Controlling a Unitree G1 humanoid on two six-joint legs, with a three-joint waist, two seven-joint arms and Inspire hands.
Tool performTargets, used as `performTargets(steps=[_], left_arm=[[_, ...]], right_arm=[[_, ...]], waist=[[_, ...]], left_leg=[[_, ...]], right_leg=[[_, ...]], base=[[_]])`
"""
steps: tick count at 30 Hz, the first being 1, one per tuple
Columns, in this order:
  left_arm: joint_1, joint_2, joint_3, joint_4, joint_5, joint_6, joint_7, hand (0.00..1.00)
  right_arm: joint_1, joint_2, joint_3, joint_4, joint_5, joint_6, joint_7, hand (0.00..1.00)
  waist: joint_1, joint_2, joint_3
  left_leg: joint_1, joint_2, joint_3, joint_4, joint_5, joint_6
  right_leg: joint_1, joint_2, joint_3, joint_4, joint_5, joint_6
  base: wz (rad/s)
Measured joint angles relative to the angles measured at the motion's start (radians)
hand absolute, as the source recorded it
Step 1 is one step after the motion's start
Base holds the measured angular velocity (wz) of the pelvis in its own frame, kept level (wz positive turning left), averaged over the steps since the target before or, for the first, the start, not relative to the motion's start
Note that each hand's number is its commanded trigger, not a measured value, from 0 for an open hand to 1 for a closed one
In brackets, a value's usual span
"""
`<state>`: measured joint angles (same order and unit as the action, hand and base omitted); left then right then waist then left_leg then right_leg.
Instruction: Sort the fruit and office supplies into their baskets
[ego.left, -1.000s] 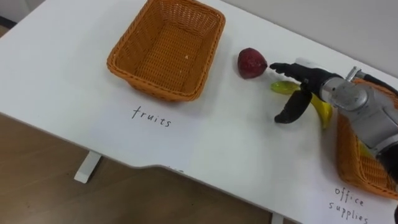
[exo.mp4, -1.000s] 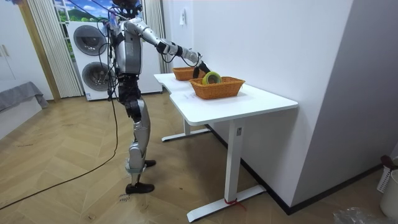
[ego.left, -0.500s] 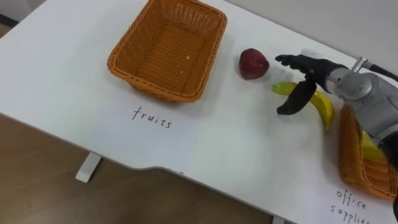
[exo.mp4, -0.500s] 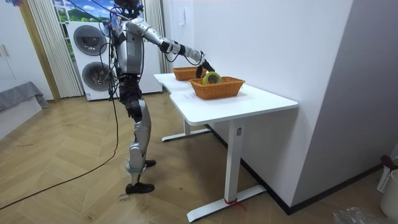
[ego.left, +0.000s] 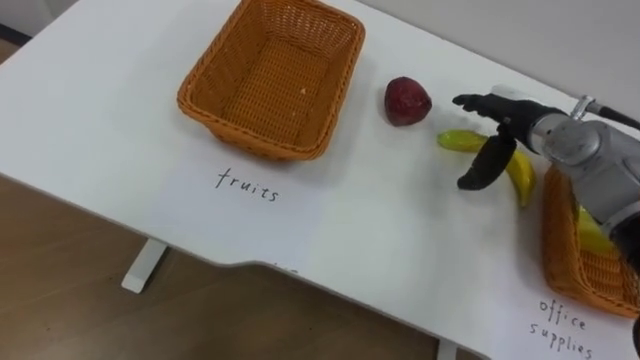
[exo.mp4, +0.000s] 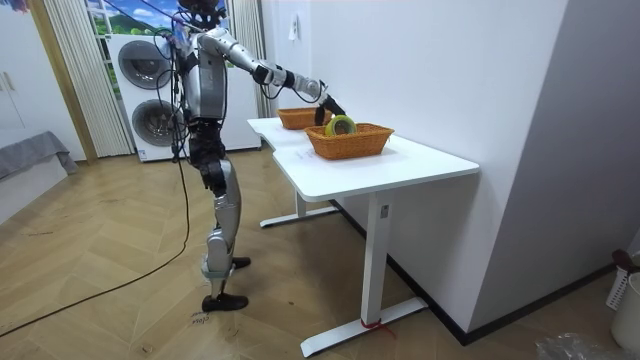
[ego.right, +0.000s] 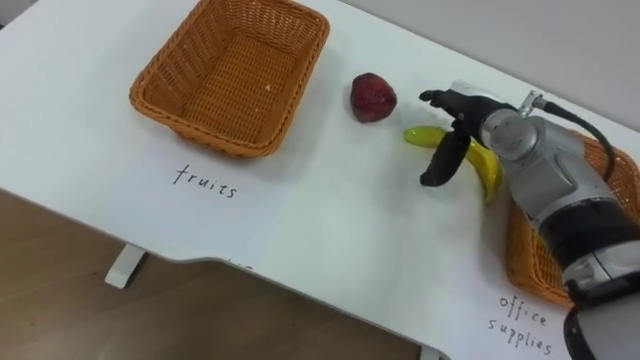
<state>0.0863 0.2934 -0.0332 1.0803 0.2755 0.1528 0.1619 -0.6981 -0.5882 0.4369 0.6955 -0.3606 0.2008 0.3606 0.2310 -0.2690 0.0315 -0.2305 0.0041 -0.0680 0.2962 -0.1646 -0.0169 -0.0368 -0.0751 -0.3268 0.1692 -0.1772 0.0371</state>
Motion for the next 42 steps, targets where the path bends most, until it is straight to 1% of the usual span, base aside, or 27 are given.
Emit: performTargets(steps=[4, 10, 21, 29, 30, 31, 32, 36, 40, 42], left_arm=[[-0.003, 0.0, 0.0, 0.0, 0.0, 0.001, 0.002, 0.0], [-0.021, 0.0, -0.001, 0.002, 0.0, 0.0, 0.004, 0.0], [-0.028, 0.0, -0.002, 0.011, 0.0, -0.002, 0.002, 0.0], [-0.029, 0.0, -0.002, 0.011, -0.001, -0.008, 0.002, 0.0], [-0.033, 0.0, -0.002, 0.011, -0.001, -0.008, 0.002, 0.0], [-0.038, 0.0, -0.002, 0.011, -0.001, -0.008, 0.002, 0.0], [-0.038, 0.0, -0.002, 0.011, -0.001, -0.008, 0.002, 0.0], [-0.045, 0.0, -0.002, 0.011, -0.001, -0.008, 0.002, 0.0], [-0.051, 0.0, -0.001, 0.011, -0.001, -0.009, 0.002, 0.0], [-0.052, 0.0, -0.002, 0.011, -0.001, -0.01, 0.003, 0.0]], right_arm=[[0.004, 0.0, 0.001, 0.048, -0.027, 0.009, 0.004, 0.0], [0.004, 0.0, 0.003, 0.127, -0.03, 0.011, 0.004, 0.0], [0.004, 0.0, 0.004, 0.141, -0.037, 0.01, 0.006, 0.0], [0.004, 0.0, 0.006, 0.141, -0.037, 0.009, 0.016, 0.0], [0.004, 0.0, 0.006, 0.141, -0.037, 0.01, 0.02, 0.16], [0.004, 0.0, 0.006, 0.141, -0.037, 0.01, 0.022, 0.72], [0.004, 0.0, 0.006, 0.141, -0.037, 0.01, 0.022, 1.0], [0.004, 0.0, 0.006, 0.14, -0.037, 0.012, 0.021, 1.0], [0.003, 0.0, -0.002, 0.134, -0.045, 0.019, -0.032, 1.0], [0.003, 0.0, -0.003, 0.134, -0.046, 0.019, -0.041, 1.0]], waist=[[0.001, 0.002, -0.0003], [0.006, 0.002, -0.0005], [0.023, 0.002, -0.0005], [0.024, 0.002, -0.0004], [0.024, 0.002, -0.0005], [0.024, 0.002, -0.0006], [0.024, 0.002, -0.0006], [0.024, 0.001, -0.0007], [0.025, 0.0, -0.0016], [0.025, 0.0, -0.002]], left_leg=[[-0.005, 0.003, -0.003, 0.003, 0.001, -0.002], [-0.005, 0.005, -0.003, 0.002, 0.002, -0.004], [-0.005, 0.006, -0.003, 0.002, 0.002, -0.004], [-0.005, 0.006, -0.003, 0.002, 0.002, -0.004], [-0.005, 0.006, -0.003, 0.002, 0.002, -0.004], [-0.005, 0.007, -0.003, 0.002, 0.002, -0.004], [-0.005, 0.007, -0.003, 0.002, 0.002, -0.004], [-0.005, 0.007, -0.003, 0.002, 0.002, -0.004], [-0.005, 0.007, -0.002, 0.002, 0.002, -0.004], [-0.004, 0.007, -0.002, 0.002, 0.002, -0.004]], right_leg=[[-0.002, 0.004, 0.0, -0.001, 0.002, -0.003], [-0.004, 0.006, 0.001, -0.001, 0.003, -0.004], [-0.004, 0.006, 0.0, -0.001, 0.003, -0.005], [-0.005, 0.006, 0.0, -0.001, 0.004, -0.006], [-0.005, 0.006, 0.001, -0.001, 0.004, -0.006], [-0.005, 0.006, 0.001, -0.001, 0.004, -0.006], [-0.005, 0.006, 0.001, -0.001, 0.004, -0.006], [-0.006, 0.006, 0.001, 0.0, 0.004, -0.006], [-0.007, 0.006, 0.0, 0.0, 0.004, -0.006], [-0.012, 0.007, 0.0, 0.0, 0.004, -0.006]], base=[[0.0], [0.0], [0.0], [0.0], [0.0], [0.0], [0.0], [0.0], [0.0], [0.0]])
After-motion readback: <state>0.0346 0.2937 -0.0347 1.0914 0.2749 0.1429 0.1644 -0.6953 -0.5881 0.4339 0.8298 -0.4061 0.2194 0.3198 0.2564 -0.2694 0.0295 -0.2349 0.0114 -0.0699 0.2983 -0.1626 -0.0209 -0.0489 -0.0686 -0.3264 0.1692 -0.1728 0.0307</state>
